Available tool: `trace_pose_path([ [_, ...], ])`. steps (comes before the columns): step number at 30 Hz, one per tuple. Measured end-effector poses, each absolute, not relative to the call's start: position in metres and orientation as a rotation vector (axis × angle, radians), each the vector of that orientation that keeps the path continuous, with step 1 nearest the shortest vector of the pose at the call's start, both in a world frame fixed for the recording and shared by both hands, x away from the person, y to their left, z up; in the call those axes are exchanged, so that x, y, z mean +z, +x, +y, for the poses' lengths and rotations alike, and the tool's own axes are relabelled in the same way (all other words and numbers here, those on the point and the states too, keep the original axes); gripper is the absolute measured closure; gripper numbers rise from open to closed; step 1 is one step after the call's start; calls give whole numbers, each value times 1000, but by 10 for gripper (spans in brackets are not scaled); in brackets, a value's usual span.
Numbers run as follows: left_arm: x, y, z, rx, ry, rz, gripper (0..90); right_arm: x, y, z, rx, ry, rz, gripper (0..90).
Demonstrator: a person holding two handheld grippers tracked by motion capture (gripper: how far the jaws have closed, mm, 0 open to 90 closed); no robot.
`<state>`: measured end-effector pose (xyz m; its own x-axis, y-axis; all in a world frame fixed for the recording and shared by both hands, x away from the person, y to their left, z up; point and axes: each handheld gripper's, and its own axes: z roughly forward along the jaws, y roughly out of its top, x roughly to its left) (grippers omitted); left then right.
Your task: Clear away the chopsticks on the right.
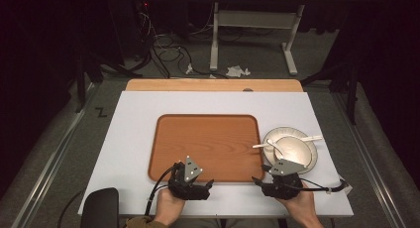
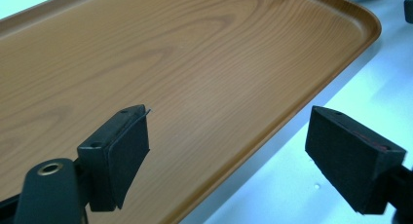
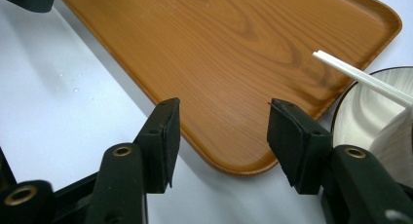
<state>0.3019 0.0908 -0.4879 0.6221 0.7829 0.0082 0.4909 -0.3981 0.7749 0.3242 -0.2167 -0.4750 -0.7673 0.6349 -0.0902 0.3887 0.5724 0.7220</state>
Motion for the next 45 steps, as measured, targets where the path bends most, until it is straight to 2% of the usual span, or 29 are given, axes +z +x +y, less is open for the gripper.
trace_pose_path([
  [16, -488, 288, 105, 523, 2049, 1081, 163, -469, 339, -210, 1082, 782, 2465, 460],
  [23, -487, 282, 111, 539, 2025, 1109, 163, -460, 345, -212, 1164, 775, 2430, 487],
  [35, -486, 287, 106, 525, 2035, 1078, 163, -442, 339, -237, 1206, 878, 2317, 577],
  [45, -485, 301, 91, 483, 2068, 985, 163, -434, 325, -280, 1202, 1057, 2173, 672],
])
